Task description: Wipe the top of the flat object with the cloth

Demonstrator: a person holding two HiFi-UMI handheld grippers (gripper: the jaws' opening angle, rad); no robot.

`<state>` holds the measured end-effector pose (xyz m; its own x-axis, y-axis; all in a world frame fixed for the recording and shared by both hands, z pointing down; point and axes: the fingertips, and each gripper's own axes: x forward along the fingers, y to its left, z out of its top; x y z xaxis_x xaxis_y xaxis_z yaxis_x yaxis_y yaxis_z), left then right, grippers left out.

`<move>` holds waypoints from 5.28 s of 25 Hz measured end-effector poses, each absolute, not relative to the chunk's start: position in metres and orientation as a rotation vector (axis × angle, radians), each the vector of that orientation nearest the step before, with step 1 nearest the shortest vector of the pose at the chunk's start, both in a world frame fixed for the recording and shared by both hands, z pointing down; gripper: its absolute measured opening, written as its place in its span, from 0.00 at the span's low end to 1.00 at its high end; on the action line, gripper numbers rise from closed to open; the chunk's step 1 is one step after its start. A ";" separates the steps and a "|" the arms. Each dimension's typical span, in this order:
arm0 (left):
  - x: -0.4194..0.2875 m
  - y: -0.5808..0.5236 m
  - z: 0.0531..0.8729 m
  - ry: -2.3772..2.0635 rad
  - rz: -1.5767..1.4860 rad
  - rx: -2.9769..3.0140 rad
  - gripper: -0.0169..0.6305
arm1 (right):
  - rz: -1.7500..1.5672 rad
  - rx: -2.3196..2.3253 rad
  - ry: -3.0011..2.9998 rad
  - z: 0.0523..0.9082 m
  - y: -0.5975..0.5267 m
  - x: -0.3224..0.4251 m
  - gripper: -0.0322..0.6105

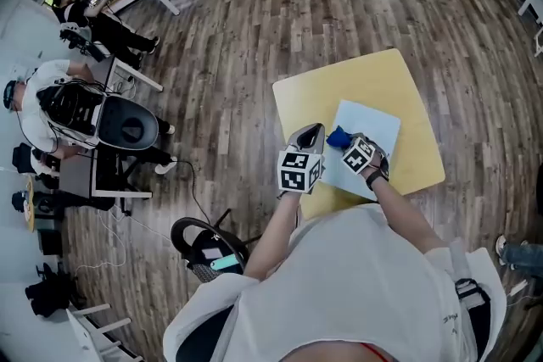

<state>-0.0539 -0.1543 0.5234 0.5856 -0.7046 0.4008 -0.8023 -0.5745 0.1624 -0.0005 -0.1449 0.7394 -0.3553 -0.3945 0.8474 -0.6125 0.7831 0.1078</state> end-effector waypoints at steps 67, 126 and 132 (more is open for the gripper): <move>-0.056 -0.121 0.554 -1.212 0.391 2.406 0.04 | 0.437 0.935 -1.991 0.712 -0.098 0.057 0.21; -0.097 -0.095 0.567 -1.343 0.426 2.300 0.04 | 0.298 0.565 -2.057 0.740 -0.075 -0.031 0.22; -0.068 -0.105 0.569 -1.242 0.431 2.358 0.03 | 0.420 0.737 -1.983 0.742 -0.055 0.045 0.22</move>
<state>-0.0685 -0.1048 0.5687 0.5484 -0.6967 0.4624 -0.8334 -0.5009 0.2338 0.0445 -0.0551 0.7423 -0.3719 -0.3257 0.8693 -0.6501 0.7598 0.0065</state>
